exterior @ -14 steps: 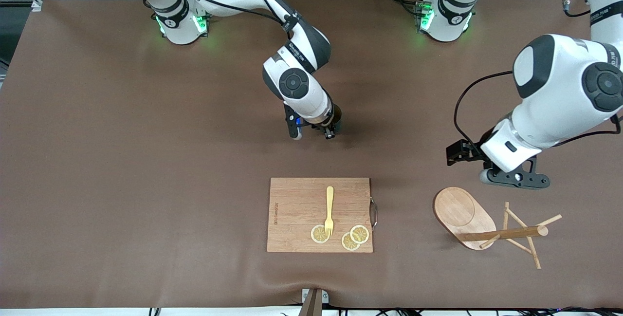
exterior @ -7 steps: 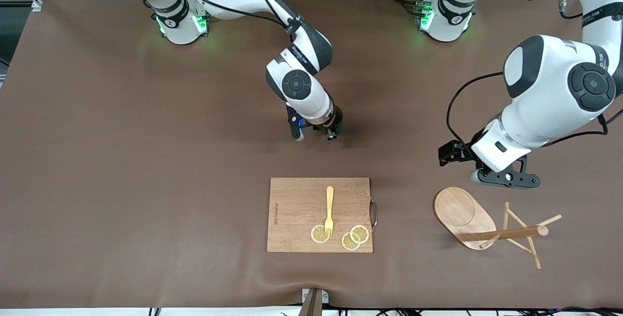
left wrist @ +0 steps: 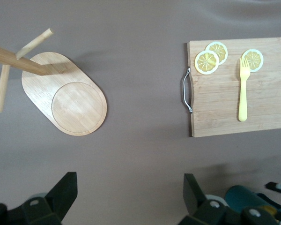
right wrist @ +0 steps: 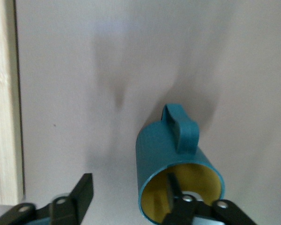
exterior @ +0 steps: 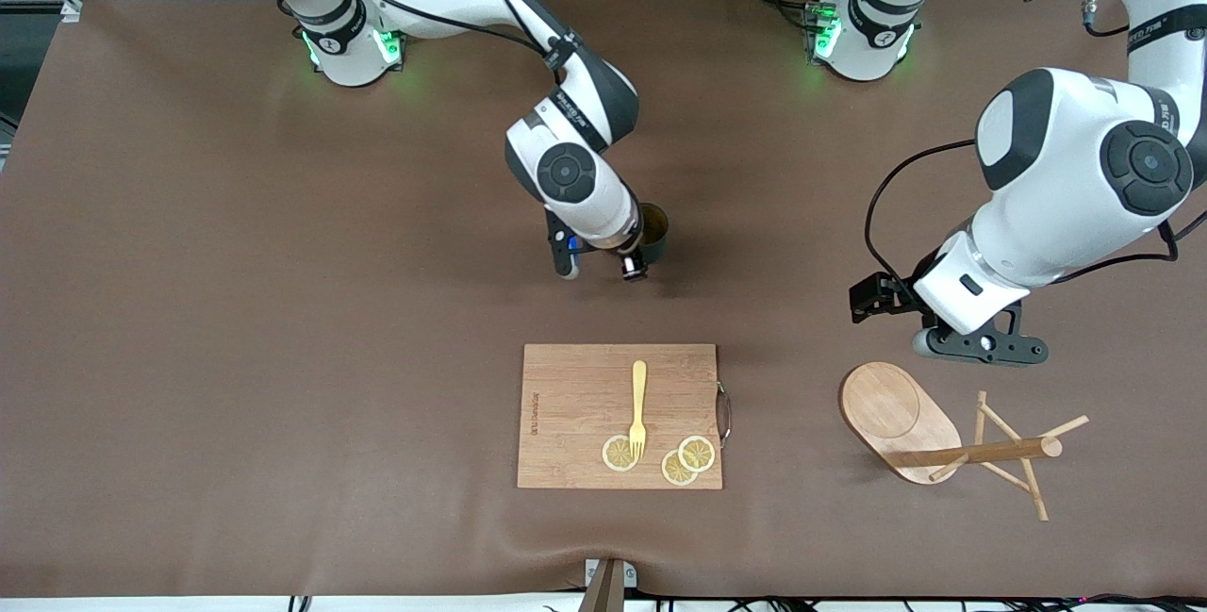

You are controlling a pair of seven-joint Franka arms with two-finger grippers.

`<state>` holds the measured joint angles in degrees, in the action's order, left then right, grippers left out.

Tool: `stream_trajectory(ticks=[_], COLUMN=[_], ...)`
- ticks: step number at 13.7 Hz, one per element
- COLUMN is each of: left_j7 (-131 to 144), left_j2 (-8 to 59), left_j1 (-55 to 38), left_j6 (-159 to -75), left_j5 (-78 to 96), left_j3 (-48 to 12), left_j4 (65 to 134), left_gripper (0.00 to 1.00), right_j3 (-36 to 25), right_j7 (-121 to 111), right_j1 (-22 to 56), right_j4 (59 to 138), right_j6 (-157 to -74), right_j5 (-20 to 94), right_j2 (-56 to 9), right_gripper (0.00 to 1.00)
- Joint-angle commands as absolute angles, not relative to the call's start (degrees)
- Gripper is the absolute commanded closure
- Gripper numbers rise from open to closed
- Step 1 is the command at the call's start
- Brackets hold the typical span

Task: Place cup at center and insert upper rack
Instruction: 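Carry the mug with the right gripper to the table center, set down, then open the right gripper and withdraw while the left gripper reaches the mug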

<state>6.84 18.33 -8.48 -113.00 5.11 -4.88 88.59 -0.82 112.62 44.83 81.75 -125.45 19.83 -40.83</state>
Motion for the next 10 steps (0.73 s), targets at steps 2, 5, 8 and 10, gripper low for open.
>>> stream_trajectory(ticks=[2,5,8,10], left_j7=[8.26,17.89,27.04,32.58], left_j2=[18.19,19.68,21.79,21.97], left_j1=[-8.88,-12.38,-18.79,-23.36], left_j6=[-117.24,-122.15,-123.04,-123.13], left_j5=[5.71,5.19,0.38,-3.15], left_j3=[-4.83,-4.75,-4.66,-4.75], left_j4=[88.07,85.97,84.64,84.99], left_gripper=[0.0,0.0,0.0,0.0], right_j3=[0.0,0.09,-0.17,-0.09], right_j7=[105.58,98.9,83.21,72.65], right_j1=[38.25,33.33,28.24,22.27], right_j4=[82.27,82.27,82.44,82.44], right_j6=[-112.89,-104.79,-96.88,-91.78], right_j5=[19.69,19.78,19.51,19.6], right_j2=[-33.06,-28.32,-24.01,-21.89], right_gripper=[0.0,0.0,0.0,0.0])
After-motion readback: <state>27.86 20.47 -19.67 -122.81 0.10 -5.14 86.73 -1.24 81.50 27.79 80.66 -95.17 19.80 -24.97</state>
